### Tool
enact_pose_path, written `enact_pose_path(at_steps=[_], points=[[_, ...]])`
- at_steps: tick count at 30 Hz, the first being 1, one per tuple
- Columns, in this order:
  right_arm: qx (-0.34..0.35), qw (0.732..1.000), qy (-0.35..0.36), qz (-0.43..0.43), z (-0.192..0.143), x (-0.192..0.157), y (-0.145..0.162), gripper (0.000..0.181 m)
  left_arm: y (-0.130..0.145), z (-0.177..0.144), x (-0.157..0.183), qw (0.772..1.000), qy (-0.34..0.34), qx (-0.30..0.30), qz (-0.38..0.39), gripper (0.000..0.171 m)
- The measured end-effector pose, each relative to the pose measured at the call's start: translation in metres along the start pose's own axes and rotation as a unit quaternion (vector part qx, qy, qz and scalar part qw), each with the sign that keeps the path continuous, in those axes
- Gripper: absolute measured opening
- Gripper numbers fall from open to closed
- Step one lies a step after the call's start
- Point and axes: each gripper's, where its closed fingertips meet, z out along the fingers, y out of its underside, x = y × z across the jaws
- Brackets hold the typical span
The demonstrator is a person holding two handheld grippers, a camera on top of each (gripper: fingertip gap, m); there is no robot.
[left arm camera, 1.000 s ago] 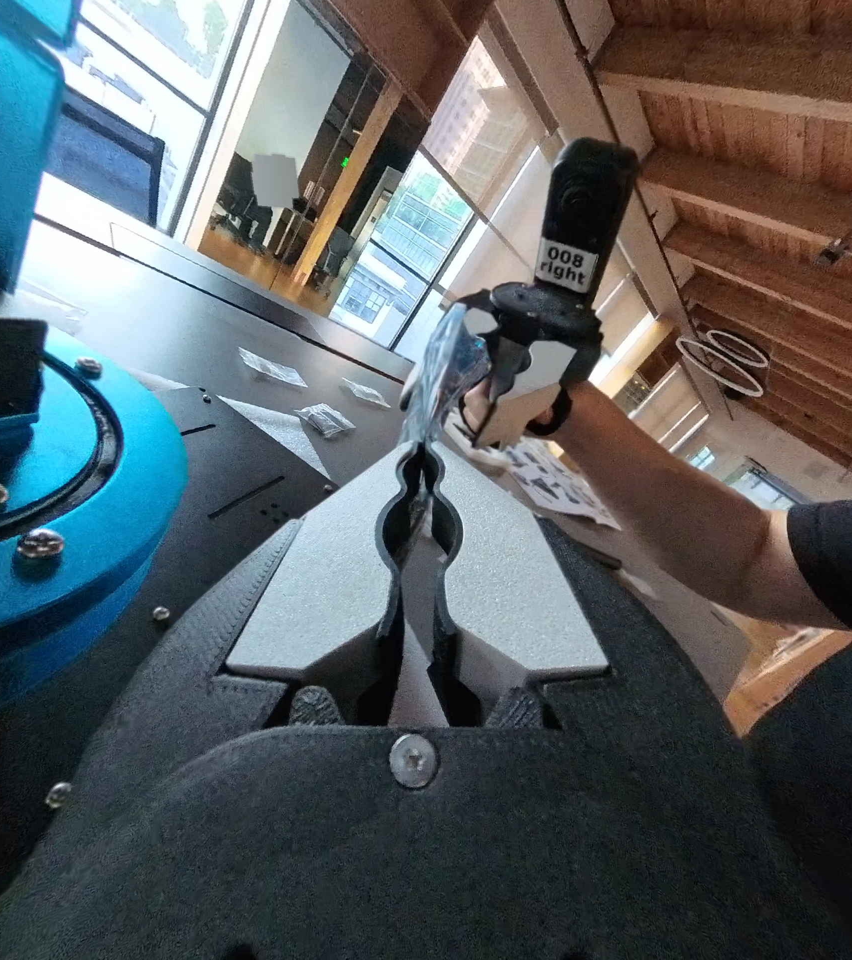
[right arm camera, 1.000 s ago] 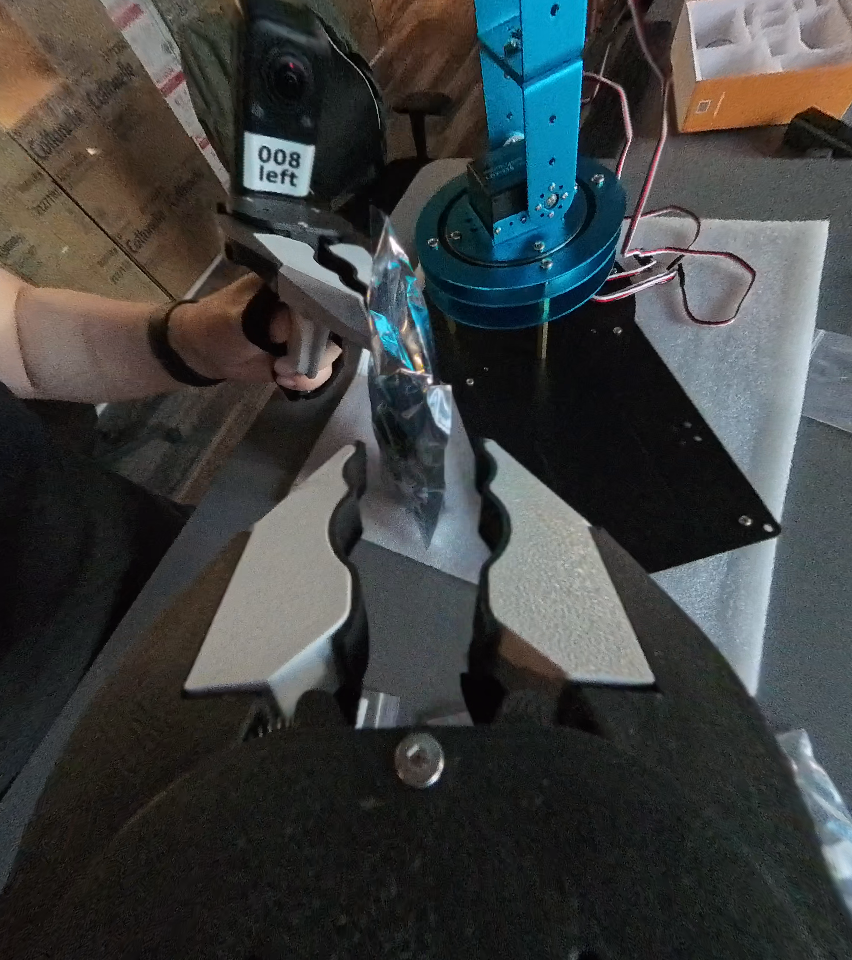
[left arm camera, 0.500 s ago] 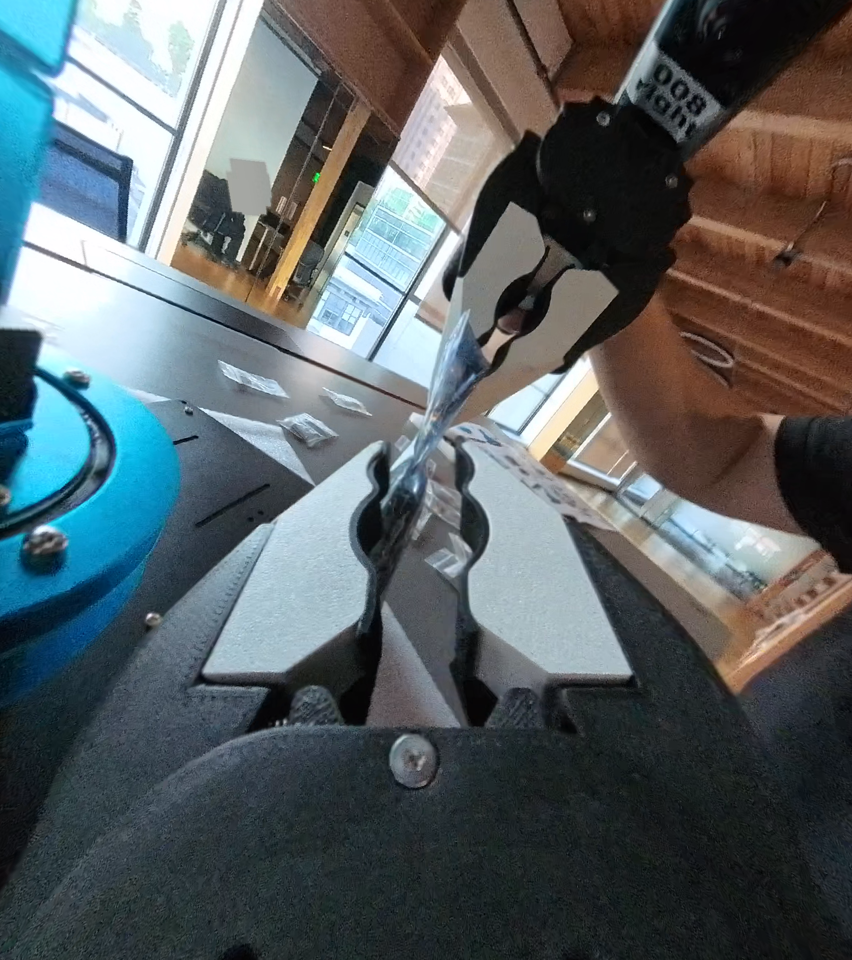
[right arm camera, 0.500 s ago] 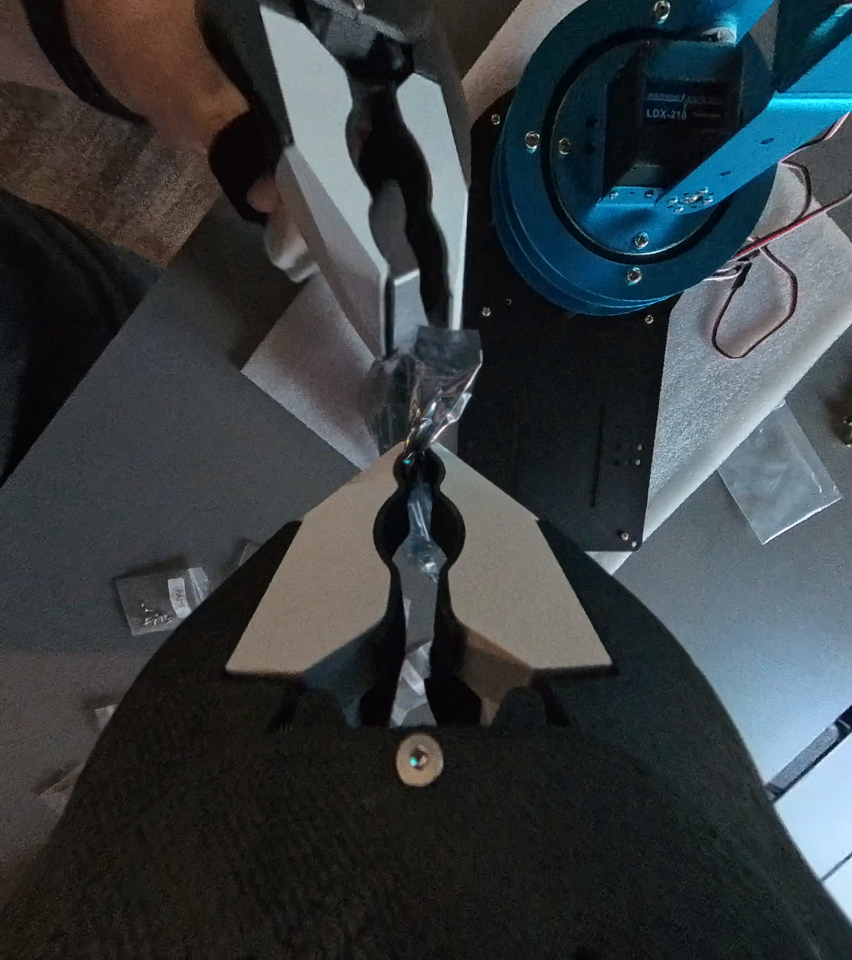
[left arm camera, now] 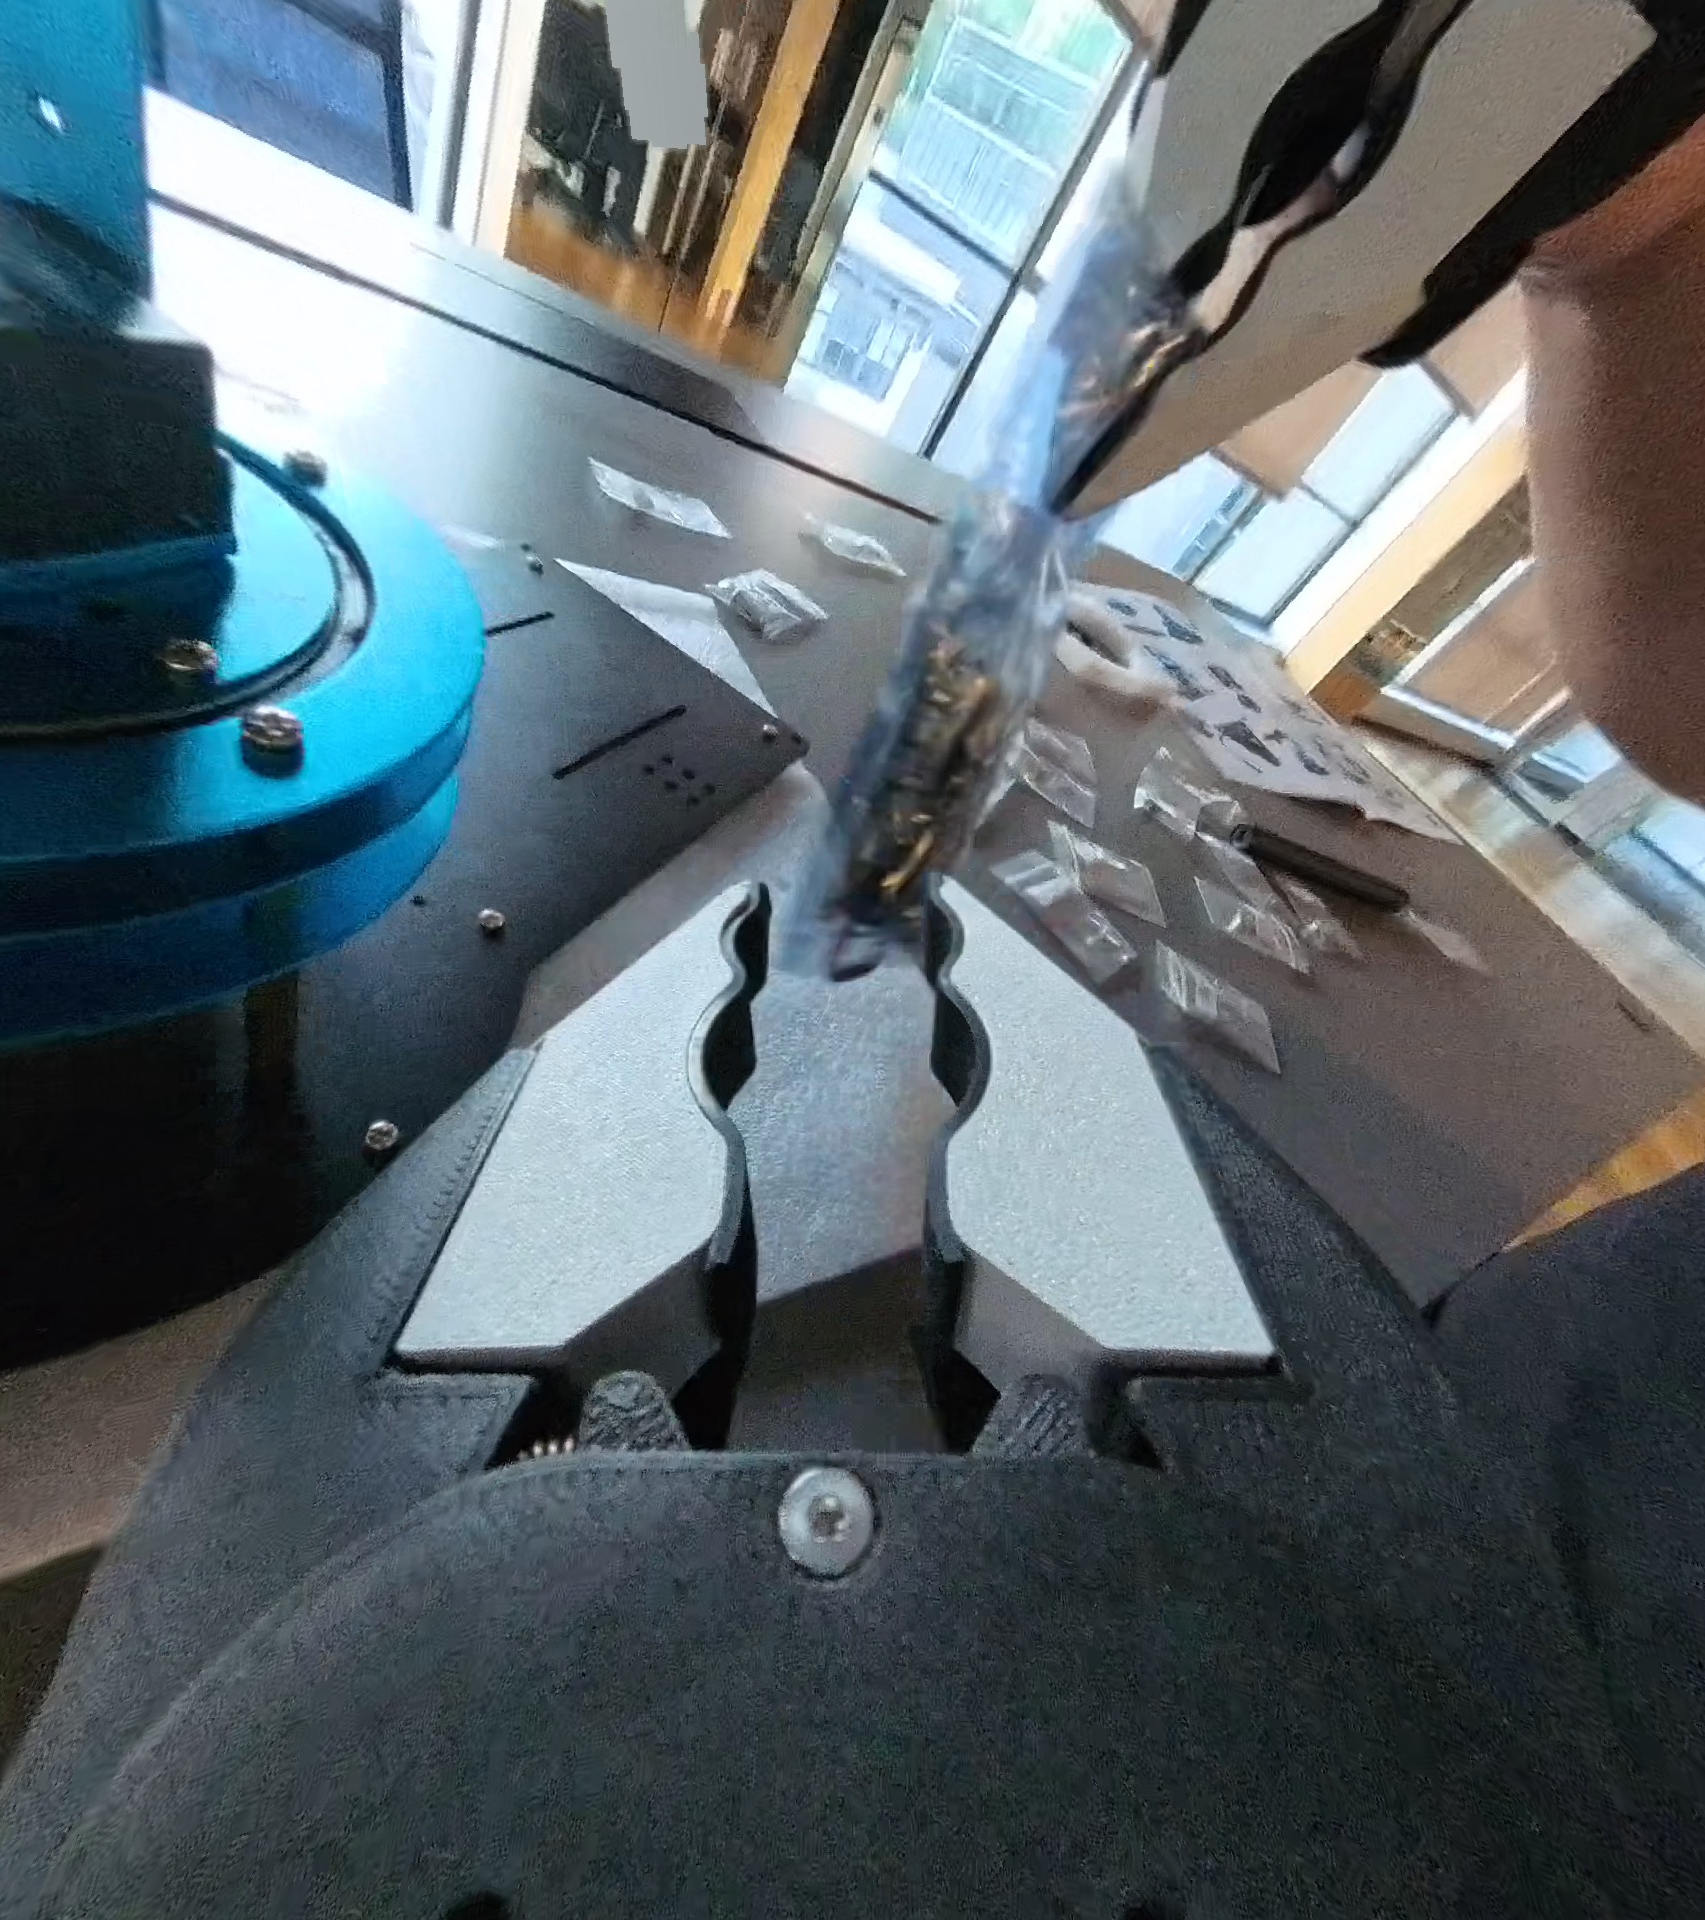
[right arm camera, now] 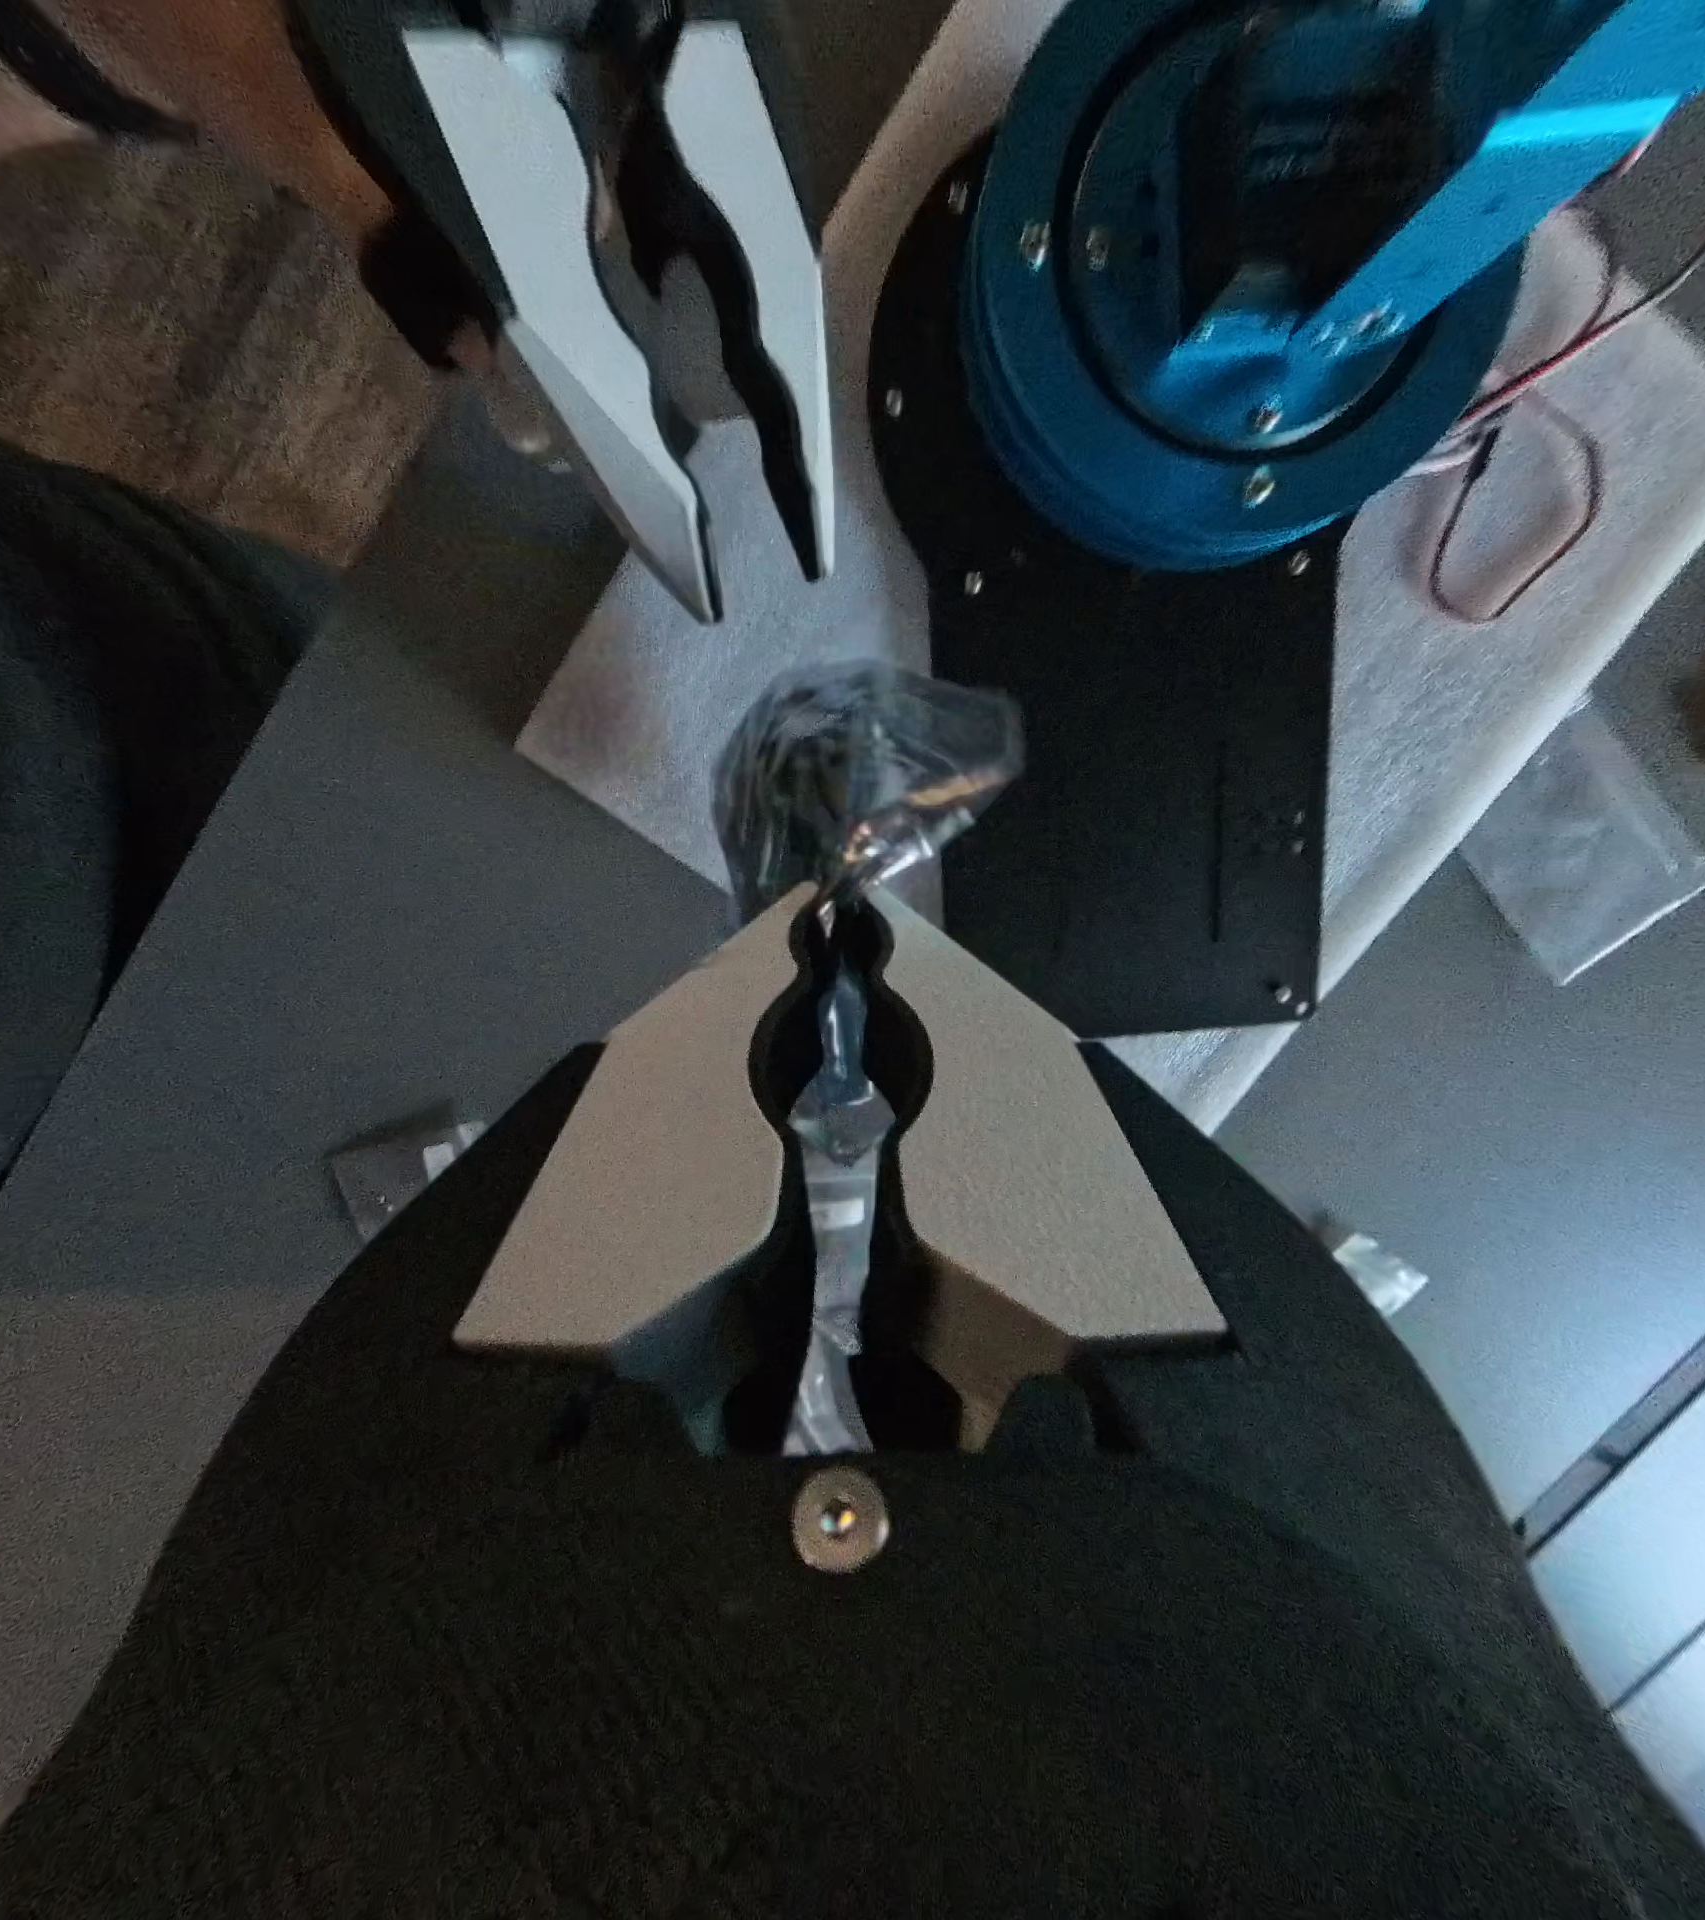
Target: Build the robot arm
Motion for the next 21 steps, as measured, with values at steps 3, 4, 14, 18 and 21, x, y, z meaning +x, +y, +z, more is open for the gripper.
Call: enact_pose_path(at_steps=[3, 4, 14, 18, 21], points=[[0.007, 1.0, -0.003, 0.005, 0.001, 0.0, 0.0, 0.0, -0.001, 0.002, 0.006, 1.0, 0.015, 0.009, -0.005, 0.027], [0.006, 1.0, 0.005, 0.003, 0.0, 0.002, 0.001, 0.0, 0.0, 0.002, 0.008, 1.0, 0.021, 0.008, -0.007, 0.028], [0.031, 0.999, 0.007, 0.027, -0.002, 0.01, 0.002, 0.0, 0.015, 0.006, 0.001, 1.0, -0.008, -0.025, -0.015, 0.033], [0.045, 0.998, -0.006, 0.04, 0.0, 0.005, 0.004, 0.0, 0.017, 0.005, -0.002, 0.999, -0.021, -0.028, -0.01, 0.037], [0.089, 0.994, -0.006, 0.057, -0.008, 0.005, -0.003, 0.0, 0.024, 0.006, -0.003, 0.999, -0.025, -0.043, -0.009, 0.037]])
